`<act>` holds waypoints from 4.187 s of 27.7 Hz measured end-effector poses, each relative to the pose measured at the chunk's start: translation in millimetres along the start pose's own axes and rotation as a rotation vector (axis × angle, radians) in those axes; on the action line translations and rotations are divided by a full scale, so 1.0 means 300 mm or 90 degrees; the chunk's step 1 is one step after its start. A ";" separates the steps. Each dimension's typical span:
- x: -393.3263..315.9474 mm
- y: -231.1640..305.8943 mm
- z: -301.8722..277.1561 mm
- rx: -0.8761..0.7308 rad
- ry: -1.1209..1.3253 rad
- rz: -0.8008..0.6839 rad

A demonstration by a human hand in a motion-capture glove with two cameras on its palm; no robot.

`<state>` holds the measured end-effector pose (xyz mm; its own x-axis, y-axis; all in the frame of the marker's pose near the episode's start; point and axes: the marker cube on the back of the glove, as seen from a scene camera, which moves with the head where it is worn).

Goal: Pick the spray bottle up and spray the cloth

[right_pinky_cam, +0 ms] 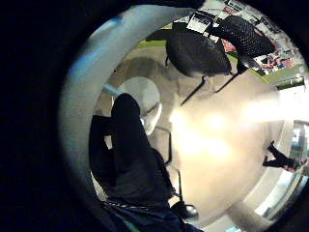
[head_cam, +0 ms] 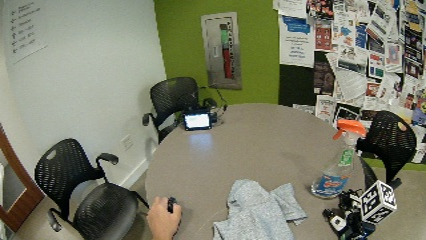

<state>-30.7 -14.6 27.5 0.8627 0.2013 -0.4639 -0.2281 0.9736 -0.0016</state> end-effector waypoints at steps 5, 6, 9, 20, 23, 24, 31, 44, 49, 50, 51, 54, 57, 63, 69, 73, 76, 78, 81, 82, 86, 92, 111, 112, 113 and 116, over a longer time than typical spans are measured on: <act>-0.015 -0.009 0.000 0.001 -0.002 -0.006; -0.021 -0.012 0.004 -0.002 -0.004 -0.011; -0.035 -0.021 0.020 -0.012 -0.032 -0.032; -0.141 -0.101 -0.226 0.084 -0.179 -0.088; -0.185 -0.159 -0.282 0.099 -0.224 -0.133; -0.202 -0.175 -0.291 0.099 -0.244 -0.145; -0.307 -0.229 -0.301 0.081 -0.351 -0.155; -0.297 -0.276 -0.264 0.207 -0.436 -0.128; -0.274 -0.283 -0.231 0.273 -0.423 -0.079; -0.272 -0.281 -0.226 0.283 -0.421 -0.073; -0.270 -0.280 -0.223 0.291 -0.418 -0.069; -0.279 -0.282 -0.234 0.304 -0.405 -0.077; -0.302 -0.276 -0.250 0.308 -0.403 -0.086; -0.309 -0.292 -0.254 0.343 -0.399 -0.098; -0.304 -0.304 -0.254 0.366 -0.389 -0.111; -0.299 -0.302 -0.254 0.367 -0.387 -0.108; -0.295 -0.300 -0.260 0.364 -0.385 -0.112; -0.281 -0.302 -0.265 0.364 -0.381 -0.121; -0.263 -0.294 -0.277 0.358 -0.384 -0.131; -0.261 -0.289 -0.282 0.357 -0.382 -0.135; -0.285 -0.255 -0.317 0.356 -0.325 -0.158; -0.447 -0.174 -0.430 0.344 -0.157 -0.268; -0.761 0.035 -0.335 0.255 0.379 -0.580; -0.759 0.040 -0.320 0.249 0.407 -0.586; -0.757 0.046 -0.308 0.242 0.429 -0.591; -0.751 0.057 -0.282 0.225 0.476 -0.598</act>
<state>-267.2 -52.5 57.0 0.1318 -0.5833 -0.8015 0.5691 0.7065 -0.4207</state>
